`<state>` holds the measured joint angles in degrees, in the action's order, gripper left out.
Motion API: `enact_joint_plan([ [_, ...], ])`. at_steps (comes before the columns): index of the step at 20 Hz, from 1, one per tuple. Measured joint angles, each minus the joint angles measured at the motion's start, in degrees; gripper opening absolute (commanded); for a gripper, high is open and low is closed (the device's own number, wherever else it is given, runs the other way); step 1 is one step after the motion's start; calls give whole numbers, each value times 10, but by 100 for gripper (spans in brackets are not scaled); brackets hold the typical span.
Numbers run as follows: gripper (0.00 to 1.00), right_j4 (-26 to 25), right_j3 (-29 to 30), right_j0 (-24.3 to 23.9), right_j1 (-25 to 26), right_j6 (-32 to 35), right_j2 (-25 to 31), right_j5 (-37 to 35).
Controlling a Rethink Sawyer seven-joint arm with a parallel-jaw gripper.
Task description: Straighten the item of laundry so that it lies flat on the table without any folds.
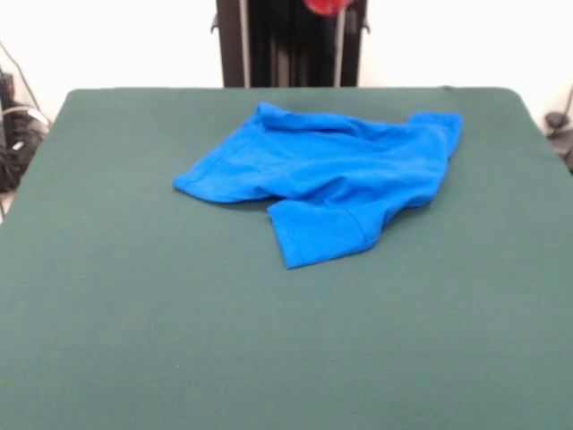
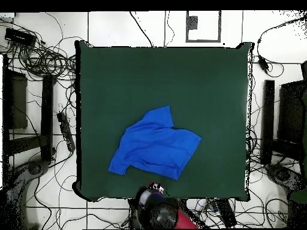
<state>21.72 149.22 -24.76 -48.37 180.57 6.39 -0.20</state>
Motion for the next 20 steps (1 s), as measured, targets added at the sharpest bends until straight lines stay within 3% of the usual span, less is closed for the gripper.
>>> enact_joint_plan([
  [8,100,-100,-14,-88,-104,0,-70,-133],
  [14,100,-149,-46,-136,-99,0,-76,-135],
  [20,100,-204,-97,-186,-62,0,-75,-124],
])
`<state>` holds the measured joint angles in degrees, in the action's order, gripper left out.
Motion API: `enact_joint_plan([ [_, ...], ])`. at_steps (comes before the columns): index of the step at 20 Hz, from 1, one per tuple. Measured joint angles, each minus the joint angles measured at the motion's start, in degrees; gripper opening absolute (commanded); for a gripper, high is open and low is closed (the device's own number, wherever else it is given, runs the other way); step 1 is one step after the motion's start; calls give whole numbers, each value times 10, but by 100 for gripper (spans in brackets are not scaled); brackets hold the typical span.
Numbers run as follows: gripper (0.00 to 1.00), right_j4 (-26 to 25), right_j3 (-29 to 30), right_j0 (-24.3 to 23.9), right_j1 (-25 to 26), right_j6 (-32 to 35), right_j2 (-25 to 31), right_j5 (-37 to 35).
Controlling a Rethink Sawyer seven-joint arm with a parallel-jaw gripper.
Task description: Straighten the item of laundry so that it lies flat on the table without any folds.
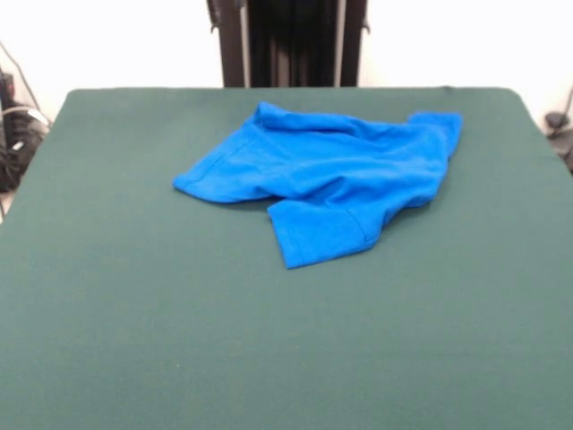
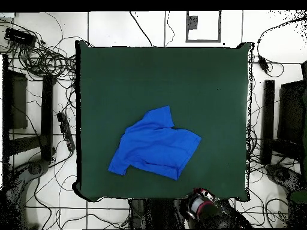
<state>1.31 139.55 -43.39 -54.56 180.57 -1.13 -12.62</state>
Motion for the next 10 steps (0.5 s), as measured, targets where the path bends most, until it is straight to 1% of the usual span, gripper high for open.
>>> enact_joint_plan([
  [4,100,-25,-28,-15,18,0,0,0],
  [9,100,-40,-56,-30,17,0,3,-10],
  [10,100,-40,-67,-38,11,0,5,-23],
])
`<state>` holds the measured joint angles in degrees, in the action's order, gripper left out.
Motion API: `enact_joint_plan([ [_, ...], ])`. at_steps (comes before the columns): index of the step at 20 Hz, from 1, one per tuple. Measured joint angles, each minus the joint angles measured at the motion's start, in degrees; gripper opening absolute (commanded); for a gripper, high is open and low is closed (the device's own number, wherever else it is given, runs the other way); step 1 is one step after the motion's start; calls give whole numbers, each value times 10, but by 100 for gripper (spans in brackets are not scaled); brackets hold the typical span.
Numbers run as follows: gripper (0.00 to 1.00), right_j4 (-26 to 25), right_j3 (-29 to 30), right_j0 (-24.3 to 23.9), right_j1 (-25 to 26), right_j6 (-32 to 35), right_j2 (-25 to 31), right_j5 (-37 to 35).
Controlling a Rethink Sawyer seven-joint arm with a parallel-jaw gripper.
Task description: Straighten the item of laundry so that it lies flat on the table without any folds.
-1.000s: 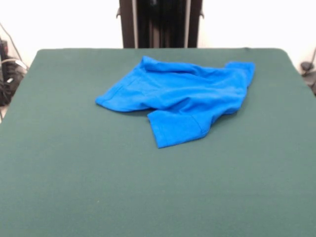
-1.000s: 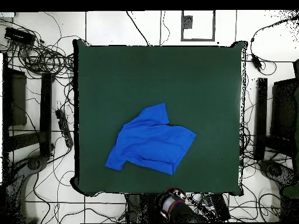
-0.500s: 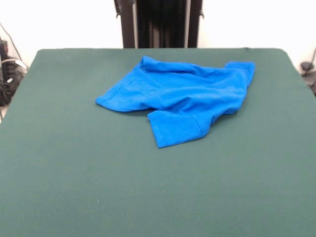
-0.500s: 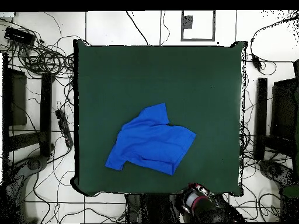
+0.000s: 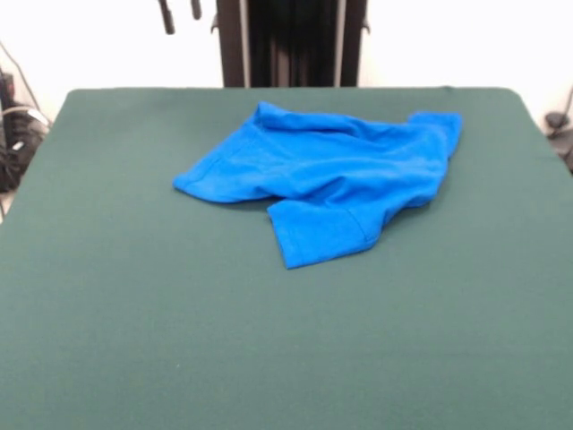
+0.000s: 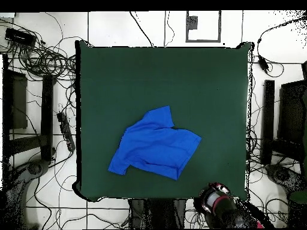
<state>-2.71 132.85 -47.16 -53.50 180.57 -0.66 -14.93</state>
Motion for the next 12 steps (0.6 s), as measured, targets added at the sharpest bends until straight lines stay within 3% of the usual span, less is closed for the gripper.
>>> enact_joint_plan([
  [12,100,-13,-45,-95,-57,0,18,-104],
])
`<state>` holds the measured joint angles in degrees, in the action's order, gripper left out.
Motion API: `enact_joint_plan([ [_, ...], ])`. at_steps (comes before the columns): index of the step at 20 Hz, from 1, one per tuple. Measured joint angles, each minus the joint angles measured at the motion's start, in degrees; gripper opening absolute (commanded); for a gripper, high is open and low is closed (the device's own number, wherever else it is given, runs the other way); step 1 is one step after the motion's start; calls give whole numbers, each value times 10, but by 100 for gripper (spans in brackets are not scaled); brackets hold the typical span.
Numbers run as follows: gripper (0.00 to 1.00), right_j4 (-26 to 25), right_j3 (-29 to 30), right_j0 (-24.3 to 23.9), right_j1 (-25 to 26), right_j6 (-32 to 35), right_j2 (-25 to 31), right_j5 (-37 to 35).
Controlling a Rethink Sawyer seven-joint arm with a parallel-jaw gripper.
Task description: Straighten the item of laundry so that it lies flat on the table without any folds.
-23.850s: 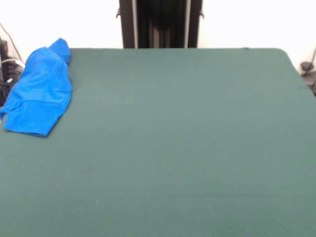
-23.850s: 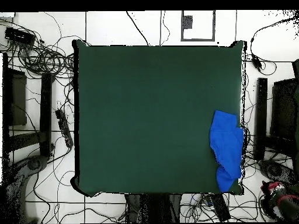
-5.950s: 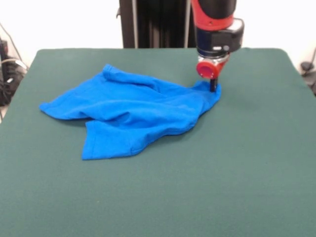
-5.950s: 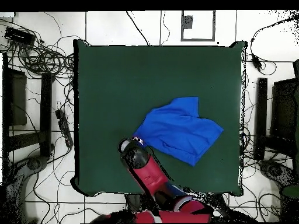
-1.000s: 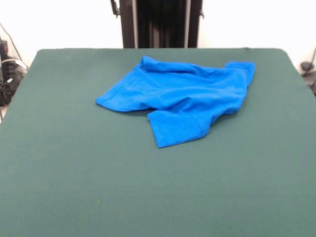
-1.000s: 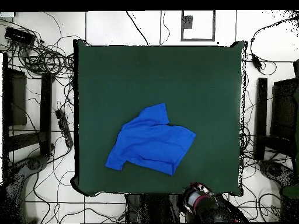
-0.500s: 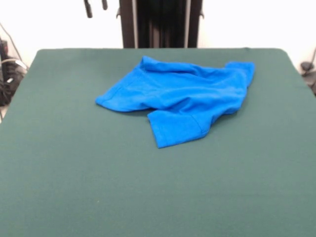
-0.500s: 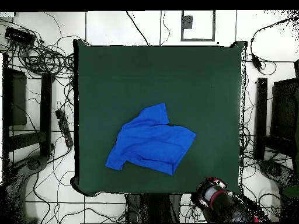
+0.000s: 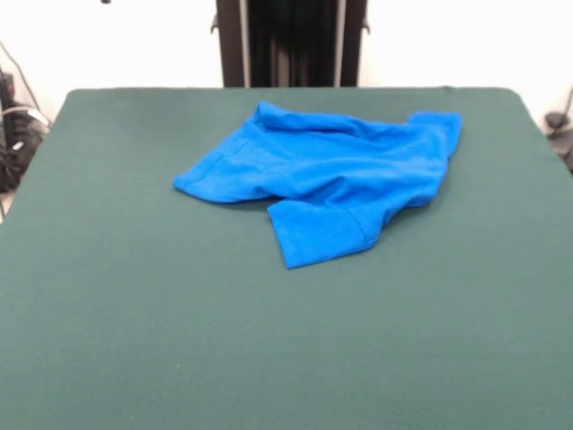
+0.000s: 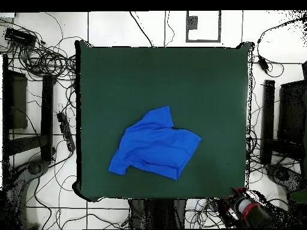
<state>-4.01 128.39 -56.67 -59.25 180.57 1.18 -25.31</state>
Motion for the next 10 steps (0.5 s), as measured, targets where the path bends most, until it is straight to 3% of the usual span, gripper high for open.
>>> enact_joint_plan([
  [10,100,-61,-16,-37,10,0,6,0],
])
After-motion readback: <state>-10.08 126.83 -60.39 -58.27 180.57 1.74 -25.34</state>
